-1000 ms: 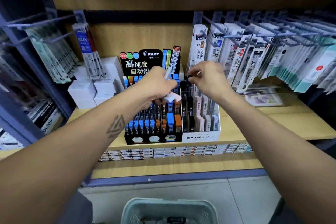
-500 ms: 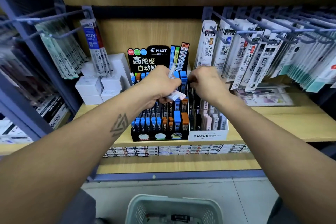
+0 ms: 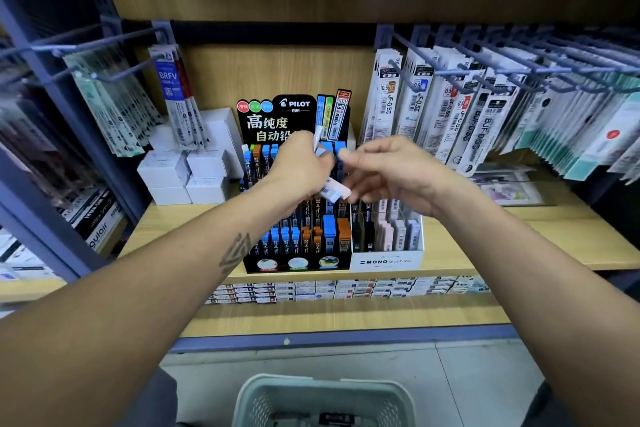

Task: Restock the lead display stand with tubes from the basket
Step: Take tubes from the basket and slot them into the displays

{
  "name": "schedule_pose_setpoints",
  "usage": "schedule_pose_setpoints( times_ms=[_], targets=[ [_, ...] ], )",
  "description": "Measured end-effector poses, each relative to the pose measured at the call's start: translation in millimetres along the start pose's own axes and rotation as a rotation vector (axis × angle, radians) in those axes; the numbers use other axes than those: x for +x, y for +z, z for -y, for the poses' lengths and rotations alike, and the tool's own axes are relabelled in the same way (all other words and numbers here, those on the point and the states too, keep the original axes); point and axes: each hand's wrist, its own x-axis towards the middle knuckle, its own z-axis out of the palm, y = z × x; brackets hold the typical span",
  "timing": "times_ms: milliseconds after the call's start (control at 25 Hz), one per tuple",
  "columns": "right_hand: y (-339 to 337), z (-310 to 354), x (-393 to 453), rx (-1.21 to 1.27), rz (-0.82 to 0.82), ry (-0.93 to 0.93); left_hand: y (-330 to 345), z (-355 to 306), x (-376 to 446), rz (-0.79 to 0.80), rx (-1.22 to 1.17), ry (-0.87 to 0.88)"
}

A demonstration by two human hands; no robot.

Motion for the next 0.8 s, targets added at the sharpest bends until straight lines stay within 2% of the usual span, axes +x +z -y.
schedule_pose_setpoints(
  times_ms=[80,120,200,400,560,800],
  targets=[
    [0,-1,-14,0.016,0.165,0.066,2,-2,-1,-0.035,0.029,0.068],
    [-2,-4,-16,0.034,0.185,0.064,3,-3,-2,-0.043,0.043,0.087],
    [-11,-9,-17,0.049,0.128,0.048,3,-5,-5,-0.042,0.025,0.082],
    [-26,-16,-20,0.054,-0.058,0.045,-7,-7,-10,0.033,-0.312,-0.101],
    [-30,-17,-24,0.057,-0.053,0.025,-3,-9,-12,0.179,-0.438,-0.132],
    [-38,-21,-27,0.032,-0.014,-0.015,2,-13,-11,0.218,-0.487,-0.091]
  ],
)
